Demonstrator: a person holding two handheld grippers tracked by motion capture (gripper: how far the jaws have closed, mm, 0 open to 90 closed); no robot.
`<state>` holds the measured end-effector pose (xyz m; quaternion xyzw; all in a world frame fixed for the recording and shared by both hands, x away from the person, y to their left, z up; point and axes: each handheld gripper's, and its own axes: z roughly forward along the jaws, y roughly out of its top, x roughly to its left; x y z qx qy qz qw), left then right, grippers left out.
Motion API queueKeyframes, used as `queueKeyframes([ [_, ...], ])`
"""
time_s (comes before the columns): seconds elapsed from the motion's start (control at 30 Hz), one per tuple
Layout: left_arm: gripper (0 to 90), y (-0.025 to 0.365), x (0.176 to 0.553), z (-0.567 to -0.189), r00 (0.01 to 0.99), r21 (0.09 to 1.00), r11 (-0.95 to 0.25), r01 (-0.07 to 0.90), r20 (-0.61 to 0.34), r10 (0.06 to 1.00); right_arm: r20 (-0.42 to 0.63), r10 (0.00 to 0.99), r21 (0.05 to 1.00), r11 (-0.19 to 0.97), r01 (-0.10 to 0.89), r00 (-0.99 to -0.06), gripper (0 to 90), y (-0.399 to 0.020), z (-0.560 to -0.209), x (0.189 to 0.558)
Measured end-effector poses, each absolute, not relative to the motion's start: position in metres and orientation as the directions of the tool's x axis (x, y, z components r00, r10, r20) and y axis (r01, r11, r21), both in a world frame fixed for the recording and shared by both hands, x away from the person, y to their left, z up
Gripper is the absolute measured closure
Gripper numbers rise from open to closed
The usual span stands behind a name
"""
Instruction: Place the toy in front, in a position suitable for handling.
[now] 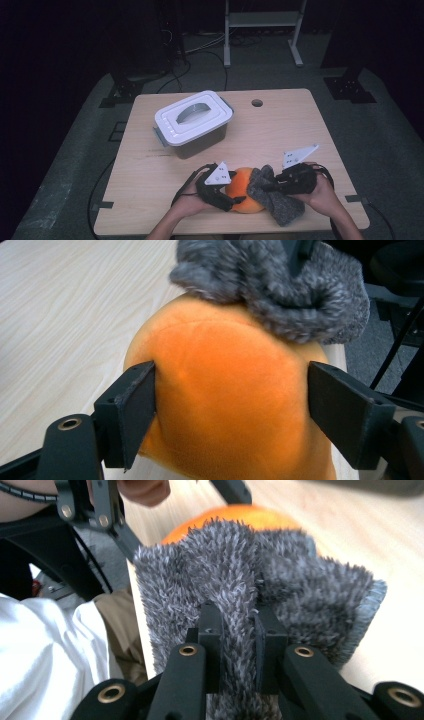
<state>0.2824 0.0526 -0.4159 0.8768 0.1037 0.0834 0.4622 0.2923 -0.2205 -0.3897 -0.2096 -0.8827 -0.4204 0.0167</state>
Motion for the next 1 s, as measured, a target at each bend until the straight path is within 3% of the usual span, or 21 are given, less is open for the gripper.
queueKeyframes([
  [0.23, 22.4, 0.043, 0.27, -0.414, 0.967, 0.81, -0.586, -0.019, 0.164, 0.195, 0.131, 0.354, 0.784, 0.535, 0.315, -0.926, 77.5, -0.201, -0.372, 0.287],
  [0.53, 11.8, 0.047, 0.279, -0.416, 0.966, 0.822, -0.567, 0.053, 0.102, 0.239, 0.174, 0.36, 0.753, 0.552, 0.359, -0.917, 77.3, -0.212, -0.387, 0.291],
  [0.73, 20.0, 0.049, 0.278, -0.416, 0.967, 0.826, -0.562, 0.046, 0.104, 0.232, 0.192, 0.406, 0.724, 0.556, 0.409, -0.893, 77.2, -0.231, -0.392, 0.298],
  [1.0, 19.9, 0.045, 0.273, -0.416, 0.966, 0.809, -0.587, -0.013, 0.162, 0.201, 0.131, 0.368, 0.782, 0.532, 0.324, -0.92, 77.3, -0.207, -0.375, 0.289],
])
